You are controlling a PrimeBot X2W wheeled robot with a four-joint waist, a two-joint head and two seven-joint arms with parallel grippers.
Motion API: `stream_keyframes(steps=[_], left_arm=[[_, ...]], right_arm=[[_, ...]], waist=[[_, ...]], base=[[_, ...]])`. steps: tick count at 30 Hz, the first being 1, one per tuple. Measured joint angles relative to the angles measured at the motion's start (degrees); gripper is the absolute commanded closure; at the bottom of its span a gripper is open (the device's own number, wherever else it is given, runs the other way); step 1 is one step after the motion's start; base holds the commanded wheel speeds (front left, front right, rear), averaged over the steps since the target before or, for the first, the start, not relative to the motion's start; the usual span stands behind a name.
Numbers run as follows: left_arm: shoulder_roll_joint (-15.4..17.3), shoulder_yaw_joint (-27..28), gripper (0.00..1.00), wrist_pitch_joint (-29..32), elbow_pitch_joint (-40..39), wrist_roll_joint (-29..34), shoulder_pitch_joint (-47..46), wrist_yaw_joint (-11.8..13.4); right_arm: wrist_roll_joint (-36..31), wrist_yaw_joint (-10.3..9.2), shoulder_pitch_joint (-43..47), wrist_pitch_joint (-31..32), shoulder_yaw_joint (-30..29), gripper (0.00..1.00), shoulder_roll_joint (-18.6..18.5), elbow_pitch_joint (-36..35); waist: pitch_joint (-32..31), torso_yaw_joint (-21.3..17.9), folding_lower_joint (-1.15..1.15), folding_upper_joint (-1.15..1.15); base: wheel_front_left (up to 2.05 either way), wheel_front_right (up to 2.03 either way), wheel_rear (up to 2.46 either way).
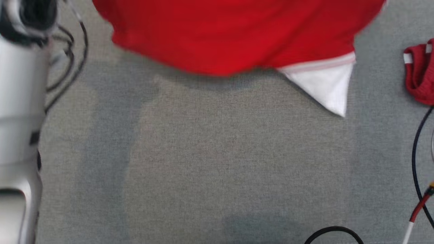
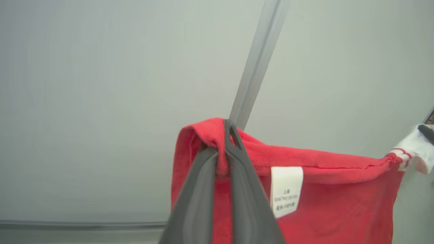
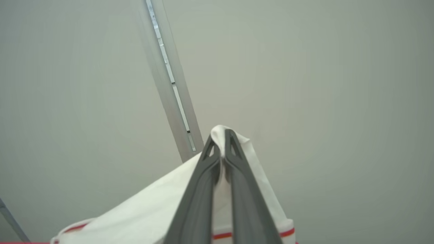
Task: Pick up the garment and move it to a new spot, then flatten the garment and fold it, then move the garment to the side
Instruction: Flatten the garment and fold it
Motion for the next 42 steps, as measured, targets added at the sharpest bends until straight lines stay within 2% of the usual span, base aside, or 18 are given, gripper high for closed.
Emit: stream_keyframes(steps=[3,5,8,10,12,14,16,20,23,26,30,33,36,38,42], left_arm=[[-0.80,1.60,1.00,-7.66,8.42,3.93,-12.49,-0.40],[-1.10,1.98,1.00,-12.41,12.41,5.38,-18.30,-1.53],[-1.42,1.26,1.00,-16.19,17.73,6.98,-21.84,-4.55],[-1.16,0.32,1.00,-17.95,20.26,7.08,-21.02,-6.99],[-0.14,-1.26,1.00,-19.53,21.75,7.36,-17.46,-8.84],[1.41,-2.71,1.00,-21.26,22.21,6.86,-10.99,-9.84],[3.48,-4.67,1.00,-22.04,21.32,6.02,-1.96,-10.09],[7.91,-5.49,1.00,-23.91,16.48,2.90,19.50,-10.40],[8.95,-4.32,1.00,-24.68,11.06,0.22,35.49,-9.05],[8.64,-3.41,1.00,-25.29,4.04,-0.79,49.42,-5.24],[6.47,-3.46,1.00,-25.64,-5.02,-0.41,62.69,-0.26],[4.71,-3.75,1.00,-25.68,-9.87,0.10,69.81,2.92],[2.66,-3.45,1.00,-25.75,-14.22,-0.64,75.11,4.86],[2.90,-3.50,1.00,-25.52,-16.59,-0.67,76.73,5.91],[5.09,-4.27,1.00,-21.39,-21.40,0.22,76.14,7.62]], right_arm=[[-4.46,0.00,-9.80,-4.63,-5.91,1.00,4.14,3.19],[-6.61,0.00,-14.71,-7.03,-7.77,1.00,5.91,4.56],[-6.24,-0.01,-18.41,-8.99,-8.11,1.00,7.70,5.31],[-4.45,-0.01,-16.89,-9.51,-5.06,1.00,8.03,4.81],[-0.86,0.00,-11.37,-10.02,-0.90,1.00,8.14,2.54],[2.77,0.03,-2.07,-11.10,3.55,1.00,7.02,-1.18],[6.32,0.01,9.61,-11.43,6.87,1.00,5.11,-5.15],[11.55,0.03,34.27,-12.03,8.54,1.00,1.54,-13.83],[15.52,0.08,50.82,-11.70,6.53,1.00,1.68,-19.65],[18.02,0.08,64.42,-10.93,3.67,1.00,2.69,-24.80],[19.18,0.08,76.35,-10.24,-1.09,1.00,4.48,-28.49],[19.18,0.08,81.70,-9.14,-3.27,1.00,6.09,-29.48],[18.61,0.07,85.29,-8.22,-4.53,1.00,6.93,-30.67],[18.52,0.07,85.61,-7.25,-4.82,1.00,7.43,-32.08],[16.97,0.04,83.25,-4.38,-4.50,1.00,6.90,-34.87]], waist=[[3.14,-0.03,0.00,0.00],[5.02,-0.24,-0.02,-0.01],[7.50,-0.84,-0.02,0.00],[8.63,-1.52,-0.01,0.00],[9.15,-2.36,-0.01,0.00],[9.11,-3.05,-0.01,0.00],[8.44,-3.47,-0.01,0.00],[5.82,-4.32,-0.03,0.00],[2.82,-4.95,-0.03,-0.02],[-0.39,-5.53,-0.03,-0.03],[-4.16,-6.06,-0.03,-0.04],[-6.62,-6.27,-0.03,-0.04],[-8.60,-6.39,-0.03,-0.04],[-9.46,-6.41,-0.03,-0.04],[-9.28,-6.33,-0.03,-0.04]], base=[[0.00,0.00,0.00],[0.00,0.00,0.00],[0.00,0.00,0.00],[0.00,0.00,0.00],[0.00,0.00,0.00],[0.00,0.00,0.00],[0.00,0.00,0.00],[0.00,0.00,0.00],[0.00,0.00,0.00],[0.00,0.00,0.00],[0.00,0.00,0.00],[0.00,0.00,0.00],[0.00,0.00,0.00],[0.00,0.00,0.00],[0.00,0.00,0.00]])
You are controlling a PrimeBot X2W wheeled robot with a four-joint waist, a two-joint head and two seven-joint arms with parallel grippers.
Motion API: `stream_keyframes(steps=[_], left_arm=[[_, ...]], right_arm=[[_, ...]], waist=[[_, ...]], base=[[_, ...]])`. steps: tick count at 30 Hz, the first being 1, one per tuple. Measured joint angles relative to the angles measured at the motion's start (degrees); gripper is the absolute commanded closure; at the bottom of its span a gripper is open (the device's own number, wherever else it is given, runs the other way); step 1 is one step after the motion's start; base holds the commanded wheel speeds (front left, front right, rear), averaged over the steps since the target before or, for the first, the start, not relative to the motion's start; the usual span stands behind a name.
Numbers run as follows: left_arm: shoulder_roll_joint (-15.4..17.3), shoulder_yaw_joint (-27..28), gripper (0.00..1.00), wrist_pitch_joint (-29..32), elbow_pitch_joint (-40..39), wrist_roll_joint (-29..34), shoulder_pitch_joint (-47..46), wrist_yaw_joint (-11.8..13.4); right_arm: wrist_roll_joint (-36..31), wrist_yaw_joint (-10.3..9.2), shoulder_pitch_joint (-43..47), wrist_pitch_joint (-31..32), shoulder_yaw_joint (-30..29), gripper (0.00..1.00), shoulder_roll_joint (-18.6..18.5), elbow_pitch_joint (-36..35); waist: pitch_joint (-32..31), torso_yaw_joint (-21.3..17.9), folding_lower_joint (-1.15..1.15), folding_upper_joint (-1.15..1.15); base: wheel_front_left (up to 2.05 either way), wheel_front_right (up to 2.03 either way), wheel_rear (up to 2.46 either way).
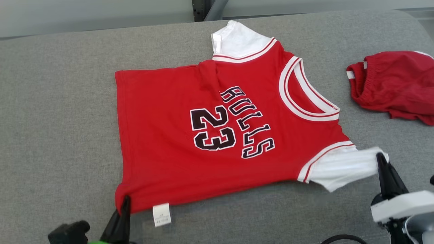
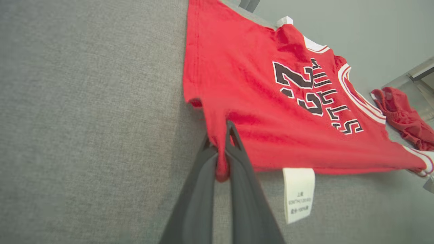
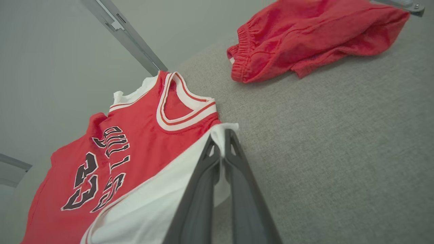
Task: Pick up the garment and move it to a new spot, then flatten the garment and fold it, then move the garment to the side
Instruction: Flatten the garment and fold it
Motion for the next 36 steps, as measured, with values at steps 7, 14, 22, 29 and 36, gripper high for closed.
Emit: stream_keyframes(steps=[7,14,22,29,36], left_arm=[[3.88,-1.27,1.00,13.21,-3.77,0.93,-13.52,2.14],[3.43,-3.22,1.00,21.75,4.63,1.38,-27.74,2.01],[0.26,-6.80,1.00,25.54,18.90,3.12,-36.50,0.57],[-1.85,-6.10,0.00,23.23,25.80,1.30,-38.21,-1.32],[-0.02,-1.55,0.00,13.17,16.96,0.71,-29.32,0.12]], right_arm=[[-3.15,-0.02,-14.10,7.78,1.71,1.00,-1.77,-1.27],[-6.48,-0.02,-25.24,9.67,3.63,1.00,-2.31,7.73],[-8.17,-0.03,-31.57,5.06,9.65,1.00,-3.13,19.68],[-7.23,-0.03,-34.24,-0.89,16.72,0.00,-6.44,26.22],[-9.69,-0.02,-29.65,-7.90,19.89,0.00,-12.27,21.56]], waist=[[3.73,1.01,0.00,0.02],[7.49,2.31,0.01,0.02],[8.63,4.11,0.01,0.03],[7.18,3.63,0.01,0.03],[4.94,2.02,0.01,0.03]], base=[[0.00,0.00,0.00],[0.00,0.00,0.00],[0.00,0.00,0.00],[0.00,0.00,0.00],[0.00,0.00,0.00]])
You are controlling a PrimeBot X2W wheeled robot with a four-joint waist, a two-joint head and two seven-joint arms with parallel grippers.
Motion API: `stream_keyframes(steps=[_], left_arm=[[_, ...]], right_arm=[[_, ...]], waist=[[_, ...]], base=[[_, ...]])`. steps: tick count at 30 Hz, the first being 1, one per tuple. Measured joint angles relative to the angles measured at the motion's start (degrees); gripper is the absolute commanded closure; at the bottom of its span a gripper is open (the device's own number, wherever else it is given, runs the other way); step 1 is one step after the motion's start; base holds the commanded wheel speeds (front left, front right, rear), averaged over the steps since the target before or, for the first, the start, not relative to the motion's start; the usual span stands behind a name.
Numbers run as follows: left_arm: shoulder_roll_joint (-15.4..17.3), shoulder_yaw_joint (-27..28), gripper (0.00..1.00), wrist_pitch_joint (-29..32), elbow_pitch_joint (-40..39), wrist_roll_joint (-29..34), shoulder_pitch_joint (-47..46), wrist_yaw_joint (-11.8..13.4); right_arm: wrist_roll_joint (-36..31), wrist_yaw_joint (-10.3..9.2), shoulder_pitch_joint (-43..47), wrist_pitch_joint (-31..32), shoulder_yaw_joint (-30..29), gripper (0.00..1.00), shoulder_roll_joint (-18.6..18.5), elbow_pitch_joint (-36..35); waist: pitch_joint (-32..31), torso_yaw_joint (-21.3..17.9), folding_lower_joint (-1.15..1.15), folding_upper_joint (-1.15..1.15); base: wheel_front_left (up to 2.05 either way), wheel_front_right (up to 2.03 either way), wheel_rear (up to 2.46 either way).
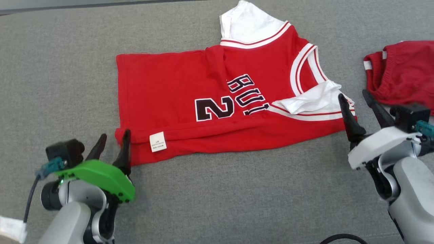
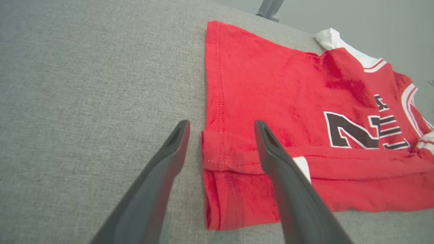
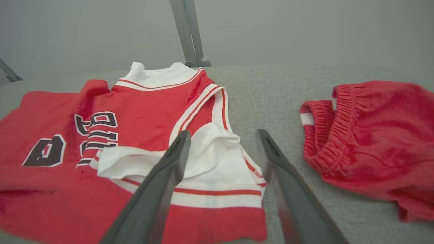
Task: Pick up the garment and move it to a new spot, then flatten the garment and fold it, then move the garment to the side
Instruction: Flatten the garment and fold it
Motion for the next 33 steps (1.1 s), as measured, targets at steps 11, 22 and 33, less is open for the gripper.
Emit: stream_keyframes(steps=[11,22,33], left_arm=[[2.27,-3.49,0.00,2.83,-7.97,1.44,9.54,3.88],[0.31,-5.76,1.00,6.62,0.87,-0.52,2.44,-2.02],[5.09,-7.19,1.00,12.17,-0.19,-2.70,0.58,-8.68]], right_arm=[[-4.17,0.01,7.07,7.50,-1.07,0.00,-1.67,-2.99],[-1.85,0.00,2.31,11.17,1.30,0.52,-0.76,1.68],[9.18,0.00,1.28,17.72,5.31,1.00,-5.89,-0.85]], waist=[[1.26,-1.71,0.00,-0.01],[2.73,-0.04,0.00,-0.01],[0.06,-0.42,0.00,-0.01]], base=[[0.00,0.00,0.00],[0.00,0.00,0.00],[0.00,0.00,0.00]])
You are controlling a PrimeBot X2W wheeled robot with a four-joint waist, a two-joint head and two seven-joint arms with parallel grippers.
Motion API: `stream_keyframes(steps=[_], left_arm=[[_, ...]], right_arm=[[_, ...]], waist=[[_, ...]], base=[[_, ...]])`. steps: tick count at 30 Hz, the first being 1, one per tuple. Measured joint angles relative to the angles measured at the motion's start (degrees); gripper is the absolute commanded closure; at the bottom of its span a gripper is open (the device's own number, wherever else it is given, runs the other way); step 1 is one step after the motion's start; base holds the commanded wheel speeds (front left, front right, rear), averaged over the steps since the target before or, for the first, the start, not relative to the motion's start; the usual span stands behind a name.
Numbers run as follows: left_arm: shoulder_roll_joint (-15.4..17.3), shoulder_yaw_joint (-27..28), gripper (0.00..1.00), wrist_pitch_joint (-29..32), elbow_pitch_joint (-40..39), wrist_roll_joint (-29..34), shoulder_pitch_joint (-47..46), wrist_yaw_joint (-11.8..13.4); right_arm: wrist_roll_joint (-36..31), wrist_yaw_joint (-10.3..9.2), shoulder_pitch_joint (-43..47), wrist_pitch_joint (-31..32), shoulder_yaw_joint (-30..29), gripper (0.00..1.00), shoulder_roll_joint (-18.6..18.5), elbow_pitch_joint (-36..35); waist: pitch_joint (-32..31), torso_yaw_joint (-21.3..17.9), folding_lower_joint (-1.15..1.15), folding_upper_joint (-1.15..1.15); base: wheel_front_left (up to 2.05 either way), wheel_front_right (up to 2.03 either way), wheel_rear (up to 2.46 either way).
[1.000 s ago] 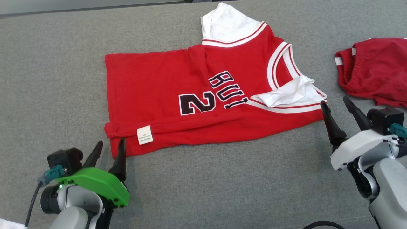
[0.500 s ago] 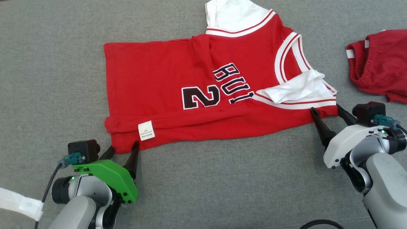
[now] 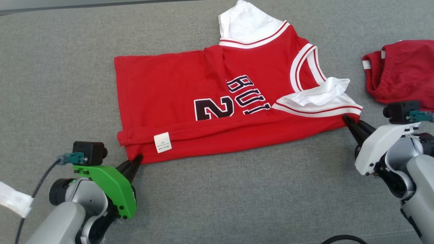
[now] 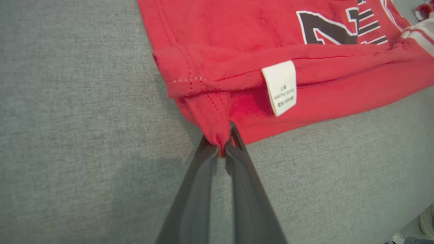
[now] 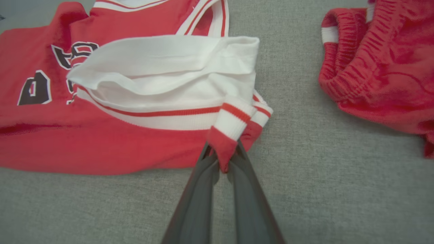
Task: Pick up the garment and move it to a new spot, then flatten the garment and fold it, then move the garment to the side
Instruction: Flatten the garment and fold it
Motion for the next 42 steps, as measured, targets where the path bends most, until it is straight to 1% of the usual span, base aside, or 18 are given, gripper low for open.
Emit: stream_keyframes(steps=[4,7,11,15,16,17,18,19,20,21,23,24,26,28,31,32,37,42], left_arm=[[4.66,0.91,1.00,4.03,-10.11,-1.65,2.50,-0.14],[7.34,1.30,1.00,6.41,-18.07,-2.99,6.41,1.41],[10.17,1.27,1.00,7.72,-24.46,-3.54,12.62,4.49],[10.70,1.41,1.00,7.05,-26.68,-4.56,17.35,6.12],[10.80,1.27,1.00,6.99,-26.76,-4.54,17.98,6.30],[10.79,1.24,1.00,6.69,-26.77,-4.50,18.40,6.64],[10.69,1.29,1.00,6.17,-26.79,-4.34,18.72,7.04],[10.65,1.29,0.96,5.79,-26.93,-4.23,19.00,7.28],[10.65,1.35,0.53,5.49,-27.42,-4.04,19.33,7.49],[10.66,1.59,0.00,5.11,-28.03,-3.91,19.68,7.72],[11.24,2.87,0.00,4.37,-28.96,-3.83,19.86,8.18],[12.34,4.78,0.00,3.67,-29.42,-3.76,19.33,8.35],[12.11,6.33,0.00,2.71,-28.50,-3.50,16.05,8.37],[9.94,7.46,0.00,2.01,-25.85,-3.49,10.28,8.57],[6.20,5.19,0.00,3.89,-19.70,-2.89,0.97,6.65],[6.20,5.19,0.00,3.89,-19.70,-2.89,0.97,6.65],[-0.86,1.18,0.00,4.69,-5.02,1.25,-13.95,4.86],[-7.03,-1.49,0.00,4.08,5.56,1.87,-21.21,1.38]], right_arm=[[3.94,0.01,1.77,5.31,-0.37,1.00,-4.11,-5.22],[6.12,0.01,5.47,9.18,-1.54,1.00,-6.68,-9.73],[7.65,0.00,11.62,13.65,-2.32,1.00,-7.93,-15.23],[7.01,0.00,15.30,15.66,-4.23,1.00,-7.42,-17.45],[5.80,0.00,15.57,15.74,-4.80,0.71,-7.10,-17.37],[4.66,0.00,15.72,16.02,-5.09,0.00,-6.92,-17.41],[3.61,0.00,15.85,16.17,-5.52,0.00,-6.66,-17.47],[2.35,0.00,15.85,16.37,-5.92,0.00,-6.43,-17.64],[1.41,0.00,15.79,16.42,-6.64,0.00,-6.32,-18.16],[0.75,0.00,15.40,16.42,-7.38,0.00,-6.27,-18.97],[-0.07,-0.02,13.55,16.47,-8.70,0.00,-6.16,-21.57],[-0.83,-0.01,10.34,16.71,-9.65,0.00,-5.88,-23.90],[-2.34,-0.01,6.23,16.90,-10.47,0.00,-5.46,-24.55],[-4.21,-0.01,1.66,17.13,-11.03,0.00,-5.00,-23.40],[-6.79,-0.01,-5.64,18.71,-10.91,0.00,-4.68,-19.37],[-6.79,-0.01,-5.64,18.71,-10.91,0.00,-4.68,-19.37],[-10.44,-0.01,-17.42,19.12,-6.17,0.00,-5.00,-11.43],[-12.15,0.01,-24.60,16.89,-2.13,0.00,-4.44,-2.05]], waist=[[-0.81,-0.82,0.00,0.00],[-1.05,-1.28,0.00,0.00],[-0.45,-1.60,0.00,0.00],[0.64,-1.94,0.00,0.00],[0.90,-2.00,0.00,0.00],[1.16,-2.04,0.00,0.00],[1.39,-2.05,0.00,0.00],[1.61,-2.05,0.00,0.00],[1.81,-2.04,0.00,0.00],[2.01,-1.98,0.00,0.00],[2.39,-1.74,0.00,0.00],[2.83,-1.32,0.00,0.00],[3.31,-0.61,0.00,0.00],[3.86,0.39,0.00,0.00],[5.11,2.21,0.00,0.00],[5.11,2.21,0.00,0.00],[8.05,5.67,0.01,0.01],[10.91,9.33,0.02,0.01]], base=[[0.00,0.00,0.00],[0.00,0.00,0.00],[0.00,0.00,0.00],[0.00,0.00,0.00],[0.00,0.00,0.00],[0.00,0.00,0.00],[0.00,0.00,0.00],[0.00,0.00,0.00],[0.00,0.00,0.00],[0.00,0.00,0.00],[0.00,0.00,0.00],[0.00,0.00,0.00],[0.00,0.00,0.00],[0.00,0.00,0.00],[0.00,0.00,0.00],[0.00,0.00,0.00],[0.00,0.00,0.00],[0.00,0.00,0.00]])
